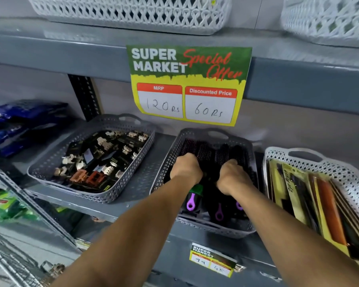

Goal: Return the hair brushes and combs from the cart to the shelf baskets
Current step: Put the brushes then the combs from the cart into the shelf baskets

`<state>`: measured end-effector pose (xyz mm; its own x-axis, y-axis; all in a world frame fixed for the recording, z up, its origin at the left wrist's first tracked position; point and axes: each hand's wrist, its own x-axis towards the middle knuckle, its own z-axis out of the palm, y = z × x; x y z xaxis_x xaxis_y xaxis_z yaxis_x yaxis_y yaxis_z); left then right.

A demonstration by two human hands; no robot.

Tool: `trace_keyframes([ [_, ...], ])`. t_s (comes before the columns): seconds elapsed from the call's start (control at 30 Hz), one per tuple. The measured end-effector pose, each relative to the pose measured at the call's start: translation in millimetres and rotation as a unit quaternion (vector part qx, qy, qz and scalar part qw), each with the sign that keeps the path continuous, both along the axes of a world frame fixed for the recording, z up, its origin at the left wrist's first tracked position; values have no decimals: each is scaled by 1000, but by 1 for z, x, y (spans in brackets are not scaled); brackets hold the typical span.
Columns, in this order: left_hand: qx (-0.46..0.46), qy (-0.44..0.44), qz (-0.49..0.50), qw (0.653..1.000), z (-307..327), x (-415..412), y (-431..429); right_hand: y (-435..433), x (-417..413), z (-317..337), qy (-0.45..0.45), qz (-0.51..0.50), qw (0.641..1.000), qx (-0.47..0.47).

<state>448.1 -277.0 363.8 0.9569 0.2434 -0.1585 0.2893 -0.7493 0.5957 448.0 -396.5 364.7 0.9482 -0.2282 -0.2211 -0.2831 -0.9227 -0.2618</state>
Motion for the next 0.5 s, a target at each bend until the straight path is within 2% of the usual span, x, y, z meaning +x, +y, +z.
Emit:
trace_keyframes([
  [0.2,-27,-20,6,999,9,-14,12,-2,-6,10,5,11,999,40],
  [0.37,25,-64,35,997,29,-31,43,3,-13,34,-52,45,998,-5],
  [0.5,86,-133,33,987,53,-56,80,25,-21,55,-108,99,989,-14],
])
